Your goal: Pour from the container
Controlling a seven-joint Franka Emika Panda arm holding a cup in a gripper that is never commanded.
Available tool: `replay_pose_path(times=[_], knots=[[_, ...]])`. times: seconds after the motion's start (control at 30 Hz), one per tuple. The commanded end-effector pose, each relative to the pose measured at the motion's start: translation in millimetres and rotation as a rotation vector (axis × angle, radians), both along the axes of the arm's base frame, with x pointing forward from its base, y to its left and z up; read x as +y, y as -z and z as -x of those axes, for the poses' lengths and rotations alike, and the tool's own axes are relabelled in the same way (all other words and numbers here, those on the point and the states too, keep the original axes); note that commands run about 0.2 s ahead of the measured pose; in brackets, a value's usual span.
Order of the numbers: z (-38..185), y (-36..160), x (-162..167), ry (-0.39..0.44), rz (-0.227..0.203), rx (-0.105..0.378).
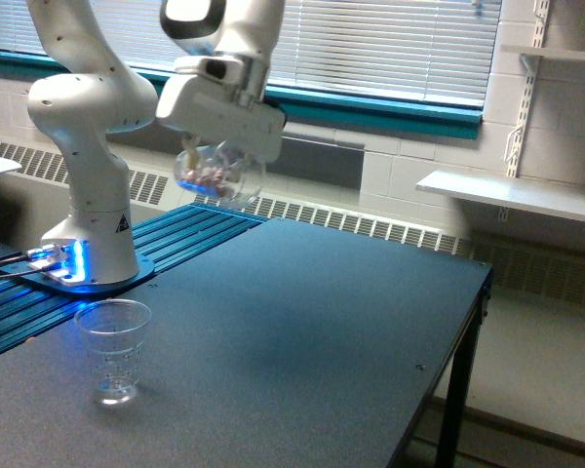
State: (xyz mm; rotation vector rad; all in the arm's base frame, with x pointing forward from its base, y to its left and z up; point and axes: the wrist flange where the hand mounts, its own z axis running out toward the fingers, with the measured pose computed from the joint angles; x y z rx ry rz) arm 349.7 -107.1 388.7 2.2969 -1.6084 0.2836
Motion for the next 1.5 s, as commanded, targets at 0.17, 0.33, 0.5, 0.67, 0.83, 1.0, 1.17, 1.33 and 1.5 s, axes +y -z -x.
replay_pose_path(times=[0.17, 0.33, 0.5, 0.67, 0.83, 1.0, 1.17, 1.33, 1.5], knots=[[33.6, 26.5, -43.0, 0.244, -0.005, 0.025], [47.5, 37.6, -64.5, 0.339, -0.012, 0.032], [57.7, 44.3, -84.6, 0.398, -0.028, 0.039], [62.0, 48.7, -99.4, 0.434, -0.028, 0.045], [62.6, 52.3, -110.2, 0.448, -0.053, 0.056], [61.3, 56.0, -118.3, 0.465, -0.057, 0.056], [57.7, 61.0, -121.5, 0.467, -0.077, 0.063], [51.1, 64.0, -120.8, 0.464, -0.082, 0.08], [43.2, 64.9, -116.7, 0.447, -0.073, 0.078]])
